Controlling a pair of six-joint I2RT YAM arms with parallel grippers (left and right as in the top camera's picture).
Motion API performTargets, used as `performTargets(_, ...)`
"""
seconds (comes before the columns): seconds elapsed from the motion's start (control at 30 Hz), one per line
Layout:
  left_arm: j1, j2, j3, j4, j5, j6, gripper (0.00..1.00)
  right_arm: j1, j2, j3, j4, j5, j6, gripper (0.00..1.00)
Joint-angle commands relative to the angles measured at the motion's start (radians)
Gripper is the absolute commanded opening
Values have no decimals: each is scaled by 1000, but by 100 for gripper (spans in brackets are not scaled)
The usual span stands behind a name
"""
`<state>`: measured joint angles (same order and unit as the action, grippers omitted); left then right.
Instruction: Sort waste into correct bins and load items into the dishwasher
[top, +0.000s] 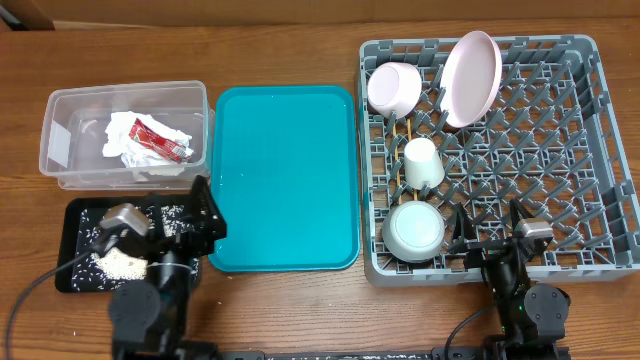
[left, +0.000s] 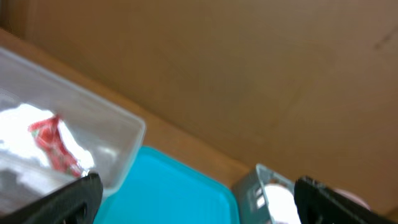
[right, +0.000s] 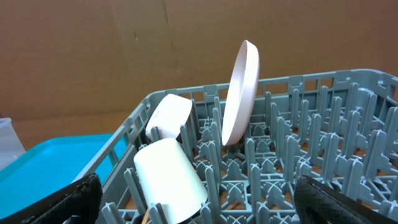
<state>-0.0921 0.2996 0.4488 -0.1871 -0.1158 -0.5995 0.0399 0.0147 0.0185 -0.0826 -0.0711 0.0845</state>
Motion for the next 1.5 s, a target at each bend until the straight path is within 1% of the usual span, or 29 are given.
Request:
performTargets(0.0,19,-68,-200,227,87,2,100,-4,-11,-11,5,2,-3,100)
performTargets(0.07,35,-96,-267,308,108,13,100,-4,-11,-11,5,2,-3,100)
performTargets(0.13,48,-122,-314,356,118,40,100,-4,-11,-11,5,2,-3,100)
performTargets(0.23,70,-166,-366,370,118,65,100,-4,-11,-11,5,2,-3,100)
performTargets(0.4,101,-227,-433,367,158,170,100,-4,-11,-11,5,2,-3,100)
performTargets(0.53,100,-268,-444,230,143,312,100,-4,-11,-11,5,2,-3,100)
performTargets(0.67,98,-296,-444,106,86,410,100,-4,-11,-11,5,2,-3,100)
performTargets(0.77,97,-296,-444,110,88,556,100,-4,-11,-11,5,2,-3,100)
performTargets(0.83,97,-296,-444,110,88,636,100,-4,-11,-11,5,2,-3,100)
performTargets(0.9,97,-296,-444,110,88,689,100,-4,-11,-11,5,2,-3,100)
performTargets(0.97,97,-296,-444,110,89,702,100,-4,-11,-11,5,2,-3,100)
performTargets(1.47,98,-295,-444,110,94,700,100,-4,-11,-11,5,2,-3,100)
